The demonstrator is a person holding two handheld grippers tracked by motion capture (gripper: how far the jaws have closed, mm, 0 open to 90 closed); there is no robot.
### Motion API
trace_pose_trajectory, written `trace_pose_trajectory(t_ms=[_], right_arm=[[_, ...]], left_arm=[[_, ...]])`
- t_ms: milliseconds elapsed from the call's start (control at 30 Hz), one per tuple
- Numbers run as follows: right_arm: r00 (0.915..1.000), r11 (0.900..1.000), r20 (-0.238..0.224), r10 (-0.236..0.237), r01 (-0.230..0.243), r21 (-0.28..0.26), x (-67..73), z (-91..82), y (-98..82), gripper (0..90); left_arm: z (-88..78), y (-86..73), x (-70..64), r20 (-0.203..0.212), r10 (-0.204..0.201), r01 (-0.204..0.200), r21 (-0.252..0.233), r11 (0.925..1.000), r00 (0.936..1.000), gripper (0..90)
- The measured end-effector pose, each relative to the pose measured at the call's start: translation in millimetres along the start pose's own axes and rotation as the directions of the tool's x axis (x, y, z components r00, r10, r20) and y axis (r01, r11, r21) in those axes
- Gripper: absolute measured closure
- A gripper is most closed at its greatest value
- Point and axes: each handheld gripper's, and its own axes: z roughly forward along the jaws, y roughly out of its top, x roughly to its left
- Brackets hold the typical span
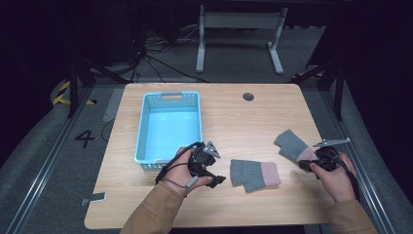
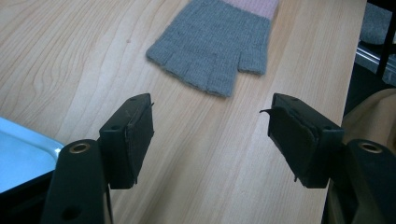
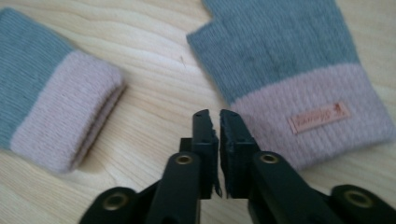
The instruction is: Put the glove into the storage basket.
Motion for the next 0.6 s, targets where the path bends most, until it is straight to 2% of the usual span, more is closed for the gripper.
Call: trace_pose_trajectory(t_ms=[100,200,267,433,600], right_arm=[[0.9998,1.0,-0.02,-0.006,0.006,-0.024,0.3,-2.2,6.2,76.3],[0.9997,0.999,-0.02,-0.014,0.013,-0.043,-0.7,-3.2,13.5,69.0],[0.9993,0.998,-0.01,-0.036,0.035,-0.047,-2.7,-3.0,20.4,61.0],[0.9978,0.998,0.025,-0.062,0.063,-0.028,-11.4,3.5,39.6,48.7],[0.9958,0.997,0.049,-0.077,0.078,-0.004,-21.0,14.5,52.6,42.5]], left_arm=[[-0.4,-1.0,-0.9,-0.001,-0.005,0.005,0.0,1.0,1.0,31.8],[-1.1,-4.6,-1.7,-0.007,-0.01,0.01,0.003,0.9999,0.9999,31.8],[-2.5,-6.6,-1.7,-0.013,-0.014,0.015,0.004,0.9999,0.9998,31.8],[-6.2,-11.8,-3.4,-0.02,-0.032,0.032,-0.001,0.9995,0.9993,31.7],[-9.6,-14.9,-2.3,-0.028,-0.04,0.04,-0.012,0.9991,0.9988,31.7]])
